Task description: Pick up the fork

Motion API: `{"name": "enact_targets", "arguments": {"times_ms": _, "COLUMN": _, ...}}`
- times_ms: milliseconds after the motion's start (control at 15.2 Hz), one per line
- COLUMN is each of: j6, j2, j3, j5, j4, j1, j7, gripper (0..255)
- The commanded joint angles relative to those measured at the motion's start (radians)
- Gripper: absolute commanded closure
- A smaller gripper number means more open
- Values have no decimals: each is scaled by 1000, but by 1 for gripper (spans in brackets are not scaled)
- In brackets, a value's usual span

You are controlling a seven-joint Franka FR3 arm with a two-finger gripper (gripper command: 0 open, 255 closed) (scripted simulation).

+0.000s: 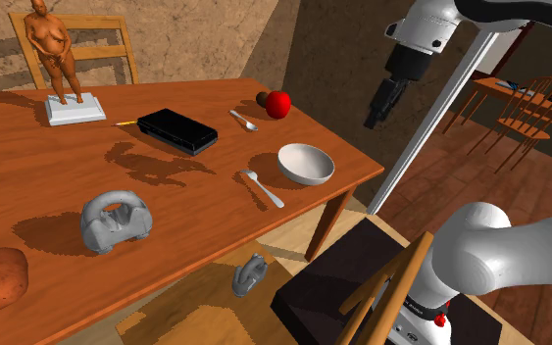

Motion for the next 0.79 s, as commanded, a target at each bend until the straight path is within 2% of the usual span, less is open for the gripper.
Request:
{"name": "enact_targets", "arguments": {"times_ms": 0, "j6": 0, "j2": 0, "j3": 0, "j5": 0, "j4": 0, "j1": 0, "j7": 0, "gripper": 0}}
{"name": "enact_targets", "arguments": {"times_ms": 726, "j6": 268, "j2": 281, "j3": 165, "j5": 58, "j4": -46, "j1": 17, "j7": 200, "gripper": 0}}
